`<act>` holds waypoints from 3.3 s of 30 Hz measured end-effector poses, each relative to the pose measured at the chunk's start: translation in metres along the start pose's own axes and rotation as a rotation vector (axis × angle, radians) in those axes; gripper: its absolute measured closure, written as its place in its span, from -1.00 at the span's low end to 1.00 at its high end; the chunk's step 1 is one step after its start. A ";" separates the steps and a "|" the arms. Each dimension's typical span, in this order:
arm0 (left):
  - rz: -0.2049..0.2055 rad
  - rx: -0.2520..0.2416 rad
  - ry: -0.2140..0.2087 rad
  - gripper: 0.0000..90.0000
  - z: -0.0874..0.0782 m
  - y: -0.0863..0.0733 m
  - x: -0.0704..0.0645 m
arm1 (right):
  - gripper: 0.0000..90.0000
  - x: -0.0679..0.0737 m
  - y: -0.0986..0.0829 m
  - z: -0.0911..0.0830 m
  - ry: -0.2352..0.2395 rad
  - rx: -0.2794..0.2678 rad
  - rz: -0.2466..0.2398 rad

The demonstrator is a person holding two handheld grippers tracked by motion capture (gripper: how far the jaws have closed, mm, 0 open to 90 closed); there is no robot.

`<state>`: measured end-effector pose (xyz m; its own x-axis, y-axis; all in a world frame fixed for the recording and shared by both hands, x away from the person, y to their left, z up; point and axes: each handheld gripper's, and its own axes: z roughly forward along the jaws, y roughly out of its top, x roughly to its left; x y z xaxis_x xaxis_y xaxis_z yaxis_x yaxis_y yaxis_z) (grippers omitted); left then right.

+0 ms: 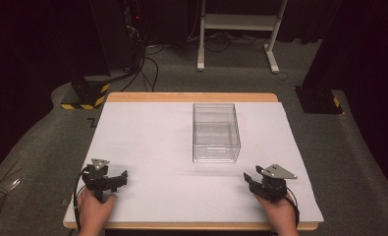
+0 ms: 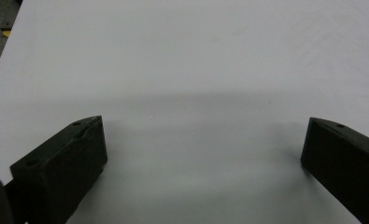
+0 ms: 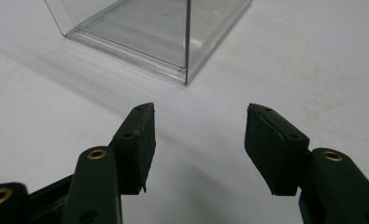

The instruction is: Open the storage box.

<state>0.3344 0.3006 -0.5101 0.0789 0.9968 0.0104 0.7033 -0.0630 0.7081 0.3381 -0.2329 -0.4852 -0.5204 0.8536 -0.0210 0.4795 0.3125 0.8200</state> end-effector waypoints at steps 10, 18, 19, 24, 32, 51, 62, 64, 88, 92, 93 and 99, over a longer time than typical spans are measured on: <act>0.000 0.000 0.000 -0.99 0.000 0.000 0.000 | 0.02 0.014 0.008 0.003 0.052 -0.036 -0.011; 0.000 0.001 0.001 -0.99 0.000 0.000 0.000 | 0.03 0.021 0.021 0.005 0.094 -0.028 -0.021; 0.002 0.001 0.001 -0.99 0.000 0.000 0.000 | 0.04 0.021 0.022 0.005 0.095 -0.032 -0.024; 0.002 0.001 0.002 -0.99 0.000 0.000 0.000 | 0.04 0.023 0.032 0.004 0.115 -0.051 0.000; 0.000 0.000 0.001 -0.99 0.000 0.000 0.000 | 0.04 0.027 0.042 0.011 0.149 -0.067 0.008; 0.002 0.000 0.001 -0.99 0.000 0.000 0.000 | 0.06 0.024 0.060 0.031 0.227 -0.092 0.016; 0.002 0.000 0.001 -0.99 0.000 0.000 0.000 | 0.26 0.019 0.065 0.039 0.260 -0.115 0.034; 0.001 0.000 0.001 -0.99 0.000 0.000 0.000 | 0.30 0.019 0.066 0.041 0.267 -0.119 0.037; 0.001 0.000 0.001 -0.99 0.000 0.000 0.000 | 0.61 0.019 0.066 0.059 0.343 -0.149 0.025; 0.001 -0.001 0.000 -0.99 0.000 0.000 0.000 | 0.65 0.015 0.065 0.059 0.371 -0.157 0.042; 0.002 -0.001 0.000 -0.99 0.000 0.000 0.000 | 0.65 0.014 0.065 0.060 0.375 -0.159 0.041; 0.001 -0.002 0.000 -0.99 0.000 0.000 0.000 | 0.69 0.013 0.064 0.059 0.382 -0.163 0.035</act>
<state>0.3341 0.3007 -0.5102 0.0795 0.9968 0.0117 0.7017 -0.0643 0.7095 0.4038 -0.1775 -0.4669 -0.7452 0.6372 0.1966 0.3990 0.1898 0.8971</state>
